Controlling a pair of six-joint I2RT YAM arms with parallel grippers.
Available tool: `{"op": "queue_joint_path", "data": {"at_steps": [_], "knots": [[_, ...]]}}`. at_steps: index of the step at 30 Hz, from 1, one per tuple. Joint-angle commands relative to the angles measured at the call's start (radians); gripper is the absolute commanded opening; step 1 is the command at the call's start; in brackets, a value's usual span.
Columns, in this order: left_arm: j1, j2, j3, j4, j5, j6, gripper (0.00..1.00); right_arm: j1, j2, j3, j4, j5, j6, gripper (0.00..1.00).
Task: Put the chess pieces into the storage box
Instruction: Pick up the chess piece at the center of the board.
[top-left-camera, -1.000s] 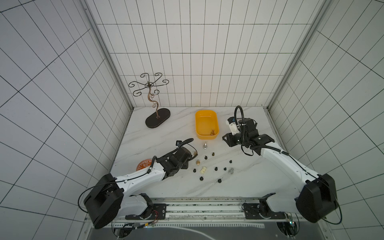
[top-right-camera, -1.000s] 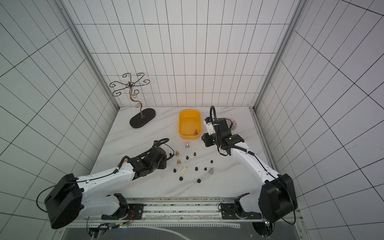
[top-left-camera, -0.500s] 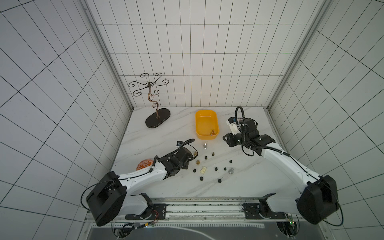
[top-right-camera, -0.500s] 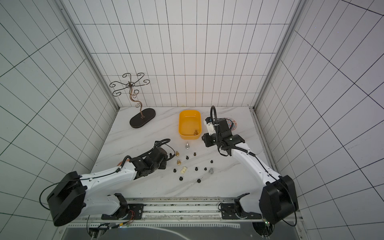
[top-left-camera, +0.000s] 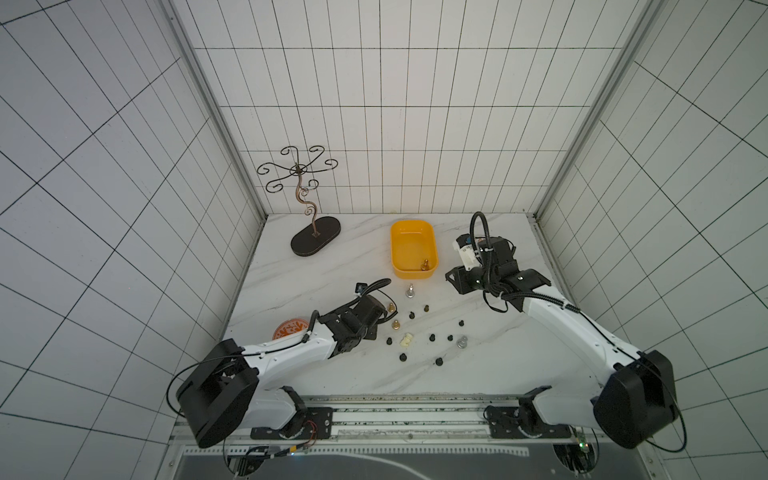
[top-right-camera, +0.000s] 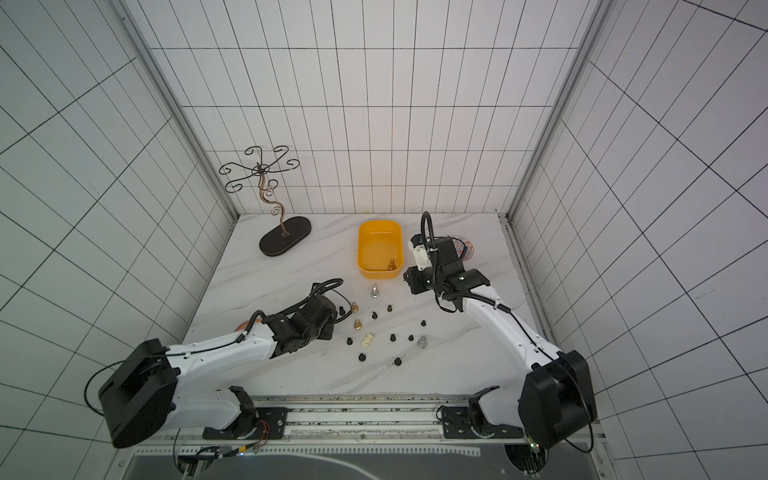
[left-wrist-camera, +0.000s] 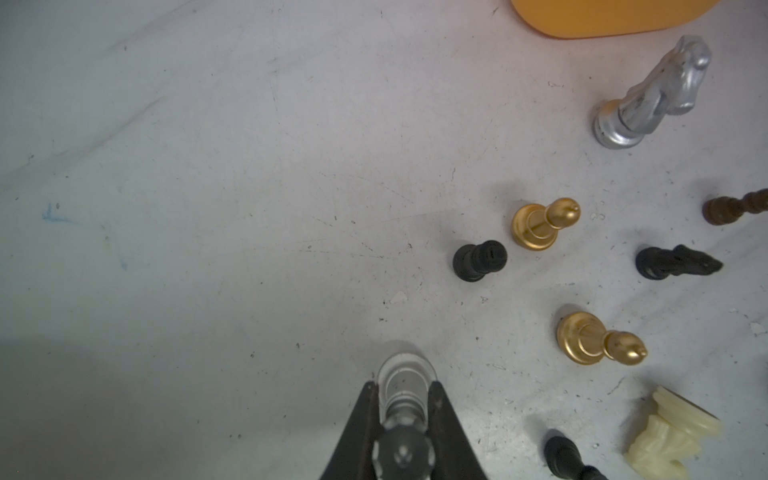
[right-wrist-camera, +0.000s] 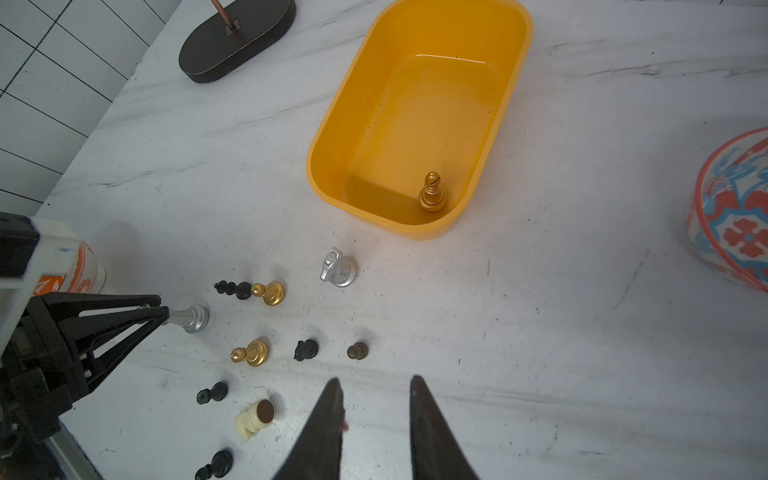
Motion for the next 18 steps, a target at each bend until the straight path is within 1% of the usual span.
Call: {"op": "queue_joint_path", "data": {"at_steps": [1, 6, 9, 14, 18], "knots": [[-0.004, -0.010, 0.005, 0.019, -0.025, 0.004, 0.19, -0.006, -0.020, -0.046, -0.014, -0.021, 0.005, 0.29], [-0.004, -0.049, 0.053, -0.021, -0.038, 0.037, 0.19, -0.006, -0.029, -0.045, -0.017, -0.015, 0.006, 0.29], [-0.003, -0.057, 0.108, -0.059, -0.055, 0.069, 0.19, -0.006, -0.035, -0.050, -0.018, -0.011, 0.008, 0.29], [-0.005, -0.050, 0.191, -0.079, -0.077, 0.126, 0.19, -0.006, -0.054, -0.063, -0.017, -0.006, 0.015, 0.28], [-0.004, -0.014, 0.265, -0.067, -0.083, 0.179, 0.19, -0.006, -0.067, -0.073, -0.019, 0.002, 0.017, 0.28]]}}
